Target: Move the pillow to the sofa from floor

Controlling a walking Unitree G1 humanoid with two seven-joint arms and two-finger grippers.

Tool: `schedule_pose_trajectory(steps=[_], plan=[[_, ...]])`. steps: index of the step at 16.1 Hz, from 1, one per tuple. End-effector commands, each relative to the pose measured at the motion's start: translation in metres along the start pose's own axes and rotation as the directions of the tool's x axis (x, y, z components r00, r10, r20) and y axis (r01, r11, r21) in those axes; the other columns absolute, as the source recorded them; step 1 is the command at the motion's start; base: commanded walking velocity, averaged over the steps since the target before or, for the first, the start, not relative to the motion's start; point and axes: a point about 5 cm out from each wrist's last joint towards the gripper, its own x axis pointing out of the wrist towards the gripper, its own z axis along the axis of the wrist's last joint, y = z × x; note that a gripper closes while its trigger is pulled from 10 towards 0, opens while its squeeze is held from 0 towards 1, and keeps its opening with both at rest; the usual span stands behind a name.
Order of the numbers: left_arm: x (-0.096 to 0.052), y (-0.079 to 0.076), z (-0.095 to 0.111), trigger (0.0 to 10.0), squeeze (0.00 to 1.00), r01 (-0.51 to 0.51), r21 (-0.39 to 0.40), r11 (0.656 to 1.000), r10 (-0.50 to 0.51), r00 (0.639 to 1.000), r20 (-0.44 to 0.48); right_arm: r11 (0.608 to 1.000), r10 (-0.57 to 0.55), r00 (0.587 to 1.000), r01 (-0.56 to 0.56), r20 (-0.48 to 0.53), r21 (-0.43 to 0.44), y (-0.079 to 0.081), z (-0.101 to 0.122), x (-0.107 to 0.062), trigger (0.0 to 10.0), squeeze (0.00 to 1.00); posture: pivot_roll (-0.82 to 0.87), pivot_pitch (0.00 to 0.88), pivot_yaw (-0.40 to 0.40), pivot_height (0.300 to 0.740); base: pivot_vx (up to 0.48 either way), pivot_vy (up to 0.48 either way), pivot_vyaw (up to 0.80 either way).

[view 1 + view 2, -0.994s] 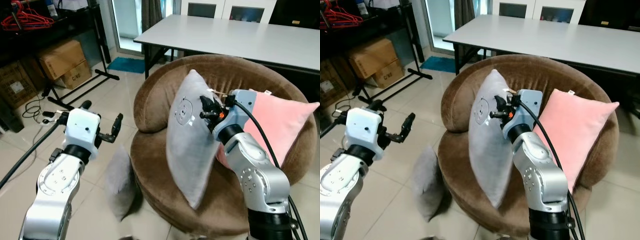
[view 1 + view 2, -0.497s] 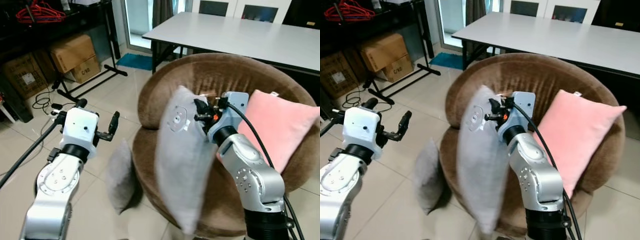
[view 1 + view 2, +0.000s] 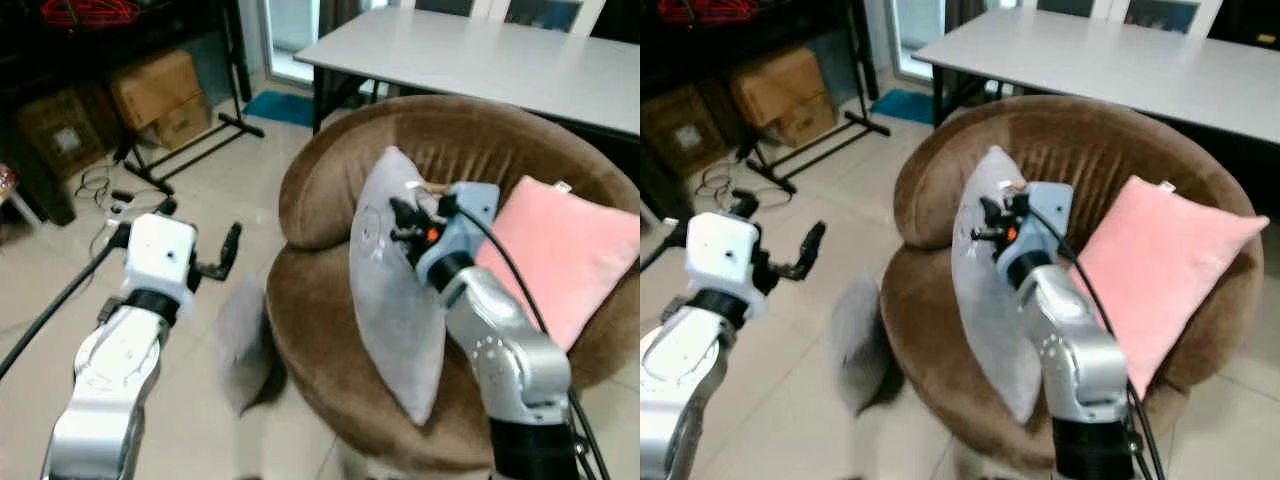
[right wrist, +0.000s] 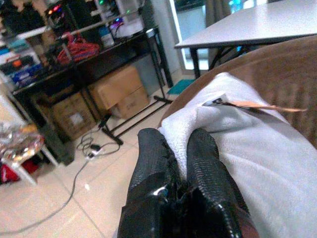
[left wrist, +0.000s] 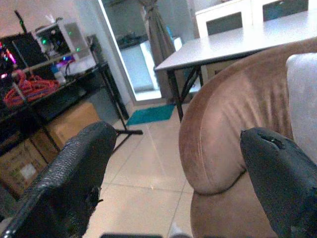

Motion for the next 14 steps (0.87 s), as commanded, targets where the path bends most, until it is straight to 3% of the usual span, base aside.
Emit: schedule_pose_trajectory(steps=[1, 6, 9, 10, 13, 14], plan=[[0.001, -0.001, 0.004, 10.0, 0.18, 0.015, -0.003, 1.0, -0.015, 1.0, 0.014, 1.0, 0.022, 0.997, -0.022, 0.067, -0.009, 0.003, 0.014, 0.0, 10.0, 0.0, -0.01, 0.012, 0.03, 0.74, 0.349, 0.0, -0.8], [-0.001, -0.001, 0.004, 10.0, 0.17, 0.014, -0.001, 1.0, -0.014, 1.0, 0.015, 0.998, 0.046, 0.996, -0.043, 0.076, -0.036, 0.006, 0.016, 0.003, 10.0, 0.0, -0.01, 0.007, 0.024, 0.74, 0.347, 0.0, -0.16], [-0.002, 0.001, 0.003, 10.0, 0.15, -0.003, 0.011, 1.0, 0.003, 1.0, 0.012, 0.996, 0.08, 0.994, -0.076, 0.073, -0.046, 0.009, 0.017, 0.006, 10.0, 0.0, -0.01, 0.004, 0.02, 0.74, 0.0, 0.0, 0.0], [-0.008, -0.005, -0.008, 10.0, 0.15, 0.092, 0.03, 0.995, -0.091, 0.994, -0.055, 0.993, 0.111, 0.991, -0.108, 0.078, -0.043, 0.012, 0.019, 0.011, 10.0, 0.0, 0.0, 0.0, 0.016, 0.74, 0.0, 0.0, 0.0], [-0.018, -0.011, -0.02, 10.0, 0.16, 0.198, -0.019, 0.98, -0.199, 0.971, -0.132, 0.994, 0.104, 0.993, -0.102, 0.05, -0.036, 0.011, 0.019, 0.023, 10.0, 0.0, 0.0, 0.0, 0.011, 0.74, 0.0, 0.0, 0.0], [-0.024, -0.016, -0.029, 10.0, 0.16, 0.267, -0.032, 0.963, -0.268, 0.944, -0.193, 0.997, 0.078, 0.997, -0.078, 0.023, -0.029, 0.009, 0.016, 0.03, 10.0, 0.0, 0.0, 0.0, 0.011, 0.74, 0.0, 0.0, 0.0]])
